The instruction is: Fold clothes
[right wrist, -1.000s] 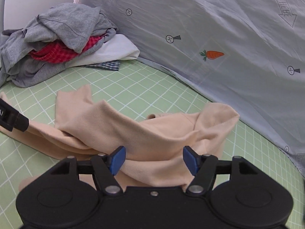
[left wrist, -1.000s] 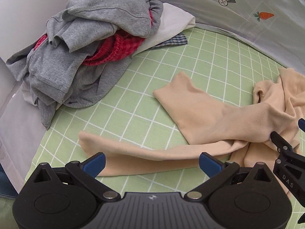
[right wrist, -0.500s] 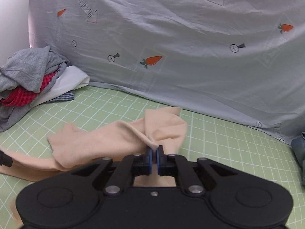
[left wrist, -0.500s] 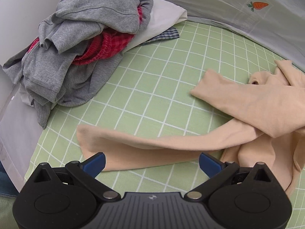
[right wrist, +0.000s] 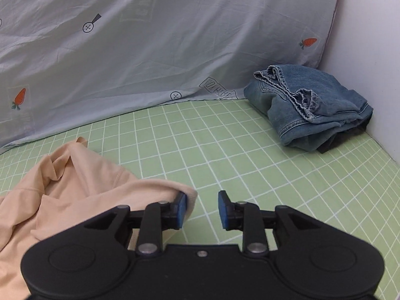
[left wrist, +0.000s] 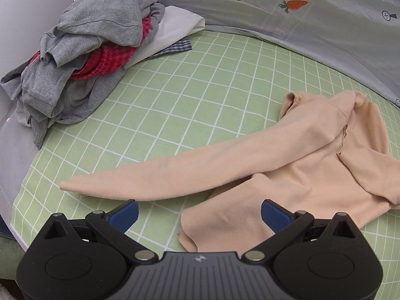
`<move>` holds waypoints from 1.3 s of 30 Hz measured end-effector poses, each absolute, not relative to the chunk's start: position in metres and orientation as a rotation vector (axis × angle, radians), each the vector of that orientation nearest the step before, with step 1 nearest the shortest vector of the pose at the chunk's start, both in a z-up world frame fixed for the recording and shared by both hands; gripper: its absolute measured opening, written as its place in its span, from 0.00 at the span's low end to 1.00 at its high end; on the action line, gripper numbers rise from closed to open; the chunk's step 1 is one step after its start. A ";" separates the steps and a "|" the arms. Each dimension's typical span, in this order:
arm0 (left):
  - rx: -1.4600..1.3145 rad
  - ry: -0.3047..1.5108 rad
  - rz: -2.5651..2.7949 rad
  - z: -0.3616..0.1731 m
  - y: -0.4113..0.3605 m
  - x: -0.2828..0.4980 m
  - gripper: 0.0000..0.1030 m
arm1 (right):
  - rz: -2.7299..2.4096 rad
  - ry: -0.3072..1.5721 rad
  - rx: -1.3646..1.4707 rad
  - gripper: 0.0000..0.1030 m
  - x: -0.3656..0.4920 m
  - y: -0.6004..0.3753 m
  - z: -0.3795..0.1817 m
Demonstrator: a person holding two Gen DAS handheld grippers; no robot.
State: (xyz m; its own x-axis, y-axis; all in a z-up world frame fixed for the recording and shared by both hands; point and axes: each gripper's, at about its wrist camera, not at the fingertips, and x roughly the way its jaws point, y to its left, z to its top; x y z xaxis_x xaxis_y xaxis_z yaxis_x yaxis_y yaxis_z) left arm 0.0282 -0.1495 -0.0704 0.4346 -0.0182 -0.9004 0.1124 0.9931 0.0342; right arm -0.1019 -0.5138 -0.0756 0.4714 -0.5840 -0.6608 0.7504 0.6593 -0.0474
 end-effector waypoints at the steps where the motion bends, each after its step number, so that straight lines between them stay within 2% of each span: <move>1: 0.094 1.112 -0.088 -0.069 -0.150 0.029 1.00 | -0.814 0.690 0.256 0.45 -0.099 -0.506 -0.075; 5: 0.116 1.100 -0.119 -0.070 -0.153 0.038 0.98 | -0.713 0.681 0.262 0.57 -0.085 -0.476 -0.076; 12: 0.237 1.072 -0.253 -0.076 -0.169 0.063 0.83 | -0.681 0.759 0.196 0.70 -0.055 -0.452 -0.097; 15: 0.307 1.062 -0.338 -0.081 -0.184 0.072 0.83 | -0.668 0.793 0.166 0.74 -0.042 -0.442 -0.106; 17: 0.353 1.044 -0.388 -0.085 -0.196 0.076 0.84 | -0.660 0.816 0.146 0.79 -0.034 -0.435 -0.112; 25: 0.397 1.038 -0.522 -0.113 -0.239 0.105 0.82 | -0.769 0.886 0.149 0.79 -0.015 -0.466 -0.137; 26: 0.391 1.043 -0.534 -0.117 -0.244 0.109 0.81 | -0.766 0.887 0.154 0.78 -0.013 -0.469 -0.138; 30: 0.370 1.060 -0.580 -0.132 -0.261 0.123 0.38 | -0.729 0.872 0.170 0.69 -0.007 -0.477 -0.143; 31: 0.365 1.064 -0.591 -0.135 -0.265 0.127 0.32 | -0.706 0.861 0.177 0.59 -0.005 -0.479 -0.143; 32: 0.360 1.069 -0.603 -0.139 -0.269 0.130 0.30 | -0.681 0.853 0.184 0.47 -0.001 -0.482 -0.143; 33: 0.339 1.066 -0.602 -0.140 -0.270 0.133 0.27 | -0.654 0.845 0.190 0.41 0.004 -0.484 -0.143; 34: 0.308 1.065 -0.594 -0.139 -0.268 0.137 0.24 | -0.623 0.843 0.184 0.25 0.010 -0.485 -0.143; 35: 0.276 1.067 -0.585 -0.138 -0.265 0.142 0.23 | -0.607 0.846 0.154 0.19 0.020 -0.485 -0.143; 39: 0.130 1.067 -0.516 -0.129 -0.247 0.166 0.18 | -0.551 0.836 0.065 0.11 0.061 -0.490 -0.145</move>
